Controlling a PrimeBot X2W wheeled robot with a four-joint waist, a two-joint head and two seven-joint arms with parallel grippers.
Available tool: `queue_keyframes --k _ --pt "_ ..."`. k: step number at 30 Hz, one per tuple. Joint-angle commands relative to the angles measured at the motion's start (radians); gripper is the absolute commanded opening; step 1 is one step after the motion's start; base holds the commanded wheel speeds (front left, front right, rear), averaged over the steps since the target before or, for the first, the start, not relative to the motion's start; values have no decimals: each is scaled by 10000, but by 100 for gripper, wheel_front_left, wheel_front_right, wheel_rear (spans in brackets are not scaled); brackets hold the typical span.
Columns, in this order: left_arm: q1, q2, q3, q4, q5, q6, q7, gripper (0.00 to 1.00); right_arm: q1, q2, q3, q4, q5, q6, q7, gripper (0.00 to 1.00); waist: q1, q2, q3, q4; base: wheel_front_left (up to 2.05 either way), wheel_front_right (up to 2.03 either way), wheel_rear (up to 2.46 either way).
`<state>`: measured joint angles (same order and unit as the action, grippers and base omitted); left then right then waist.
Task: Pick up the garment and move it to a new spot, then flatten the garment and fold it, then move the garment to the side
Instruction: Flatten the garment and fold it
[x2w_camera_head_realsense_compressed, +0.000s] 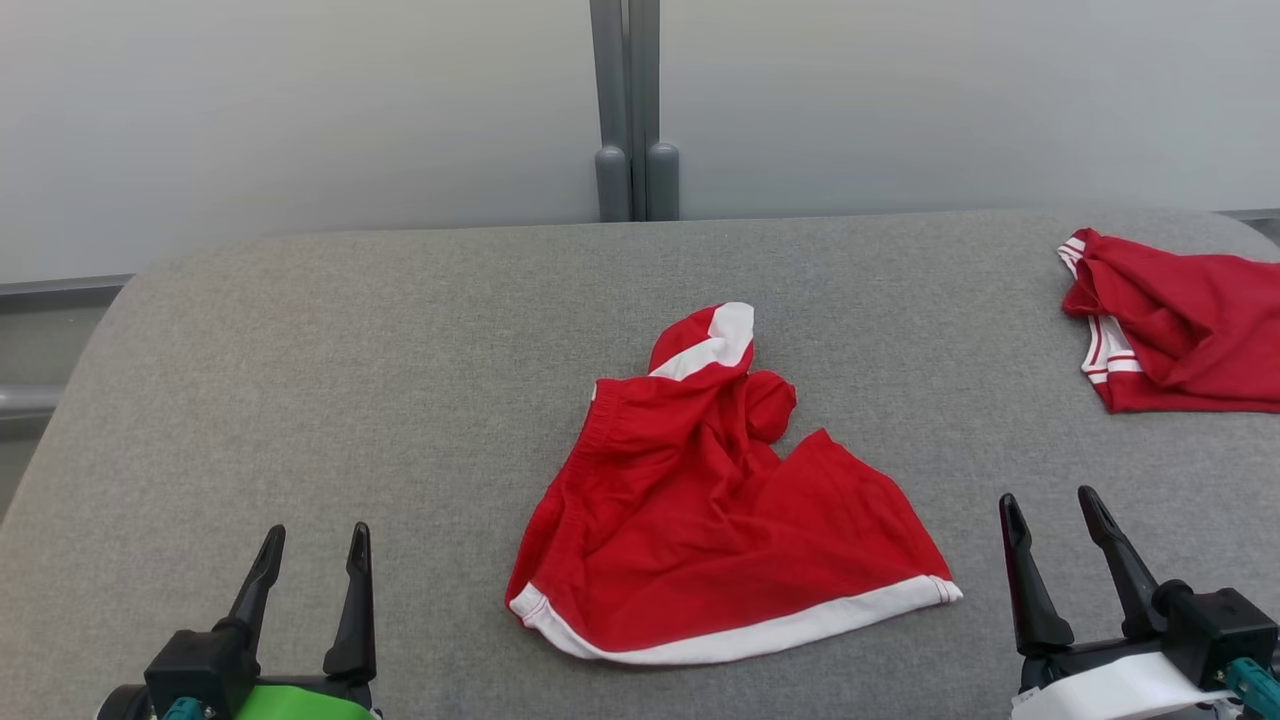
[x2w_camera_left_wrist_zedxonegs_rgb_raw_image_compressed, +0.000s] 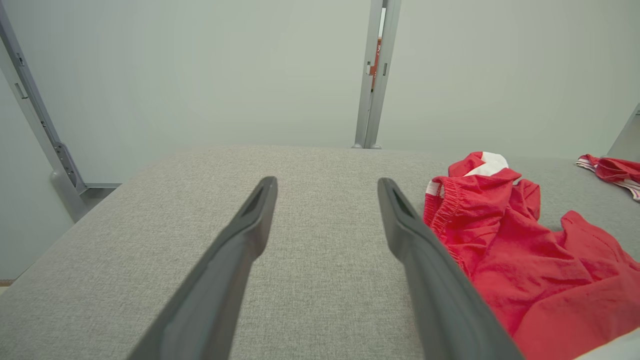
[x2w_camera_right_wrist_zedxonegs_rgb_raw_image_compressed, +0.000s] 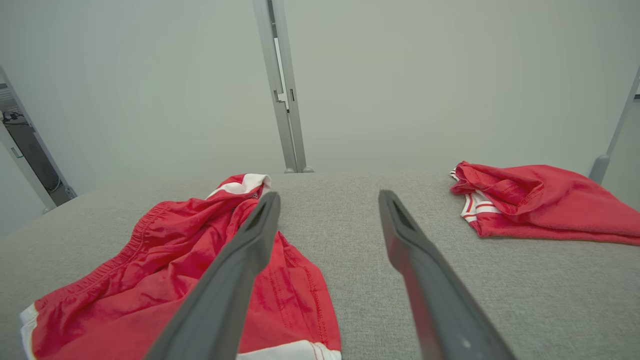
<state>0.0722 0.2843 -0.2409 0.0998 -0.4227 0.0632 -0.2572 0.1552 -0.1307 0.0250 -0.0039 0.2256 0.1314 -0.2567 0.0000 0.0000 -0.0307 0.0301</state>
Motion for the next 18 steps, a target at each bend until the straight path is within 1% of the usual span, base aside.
queue_keyframes --k 1,18 --pt "114 31 7 -32 -41 17 -35 100 86 17 23 35 7 -17 -34 100 0 0 1 16 0 0 0" --pt "96 126 -7 8 -151 124 -24 100 40 -57 140 209 81 -17 50 100 0 0 15 47 0 0 0"
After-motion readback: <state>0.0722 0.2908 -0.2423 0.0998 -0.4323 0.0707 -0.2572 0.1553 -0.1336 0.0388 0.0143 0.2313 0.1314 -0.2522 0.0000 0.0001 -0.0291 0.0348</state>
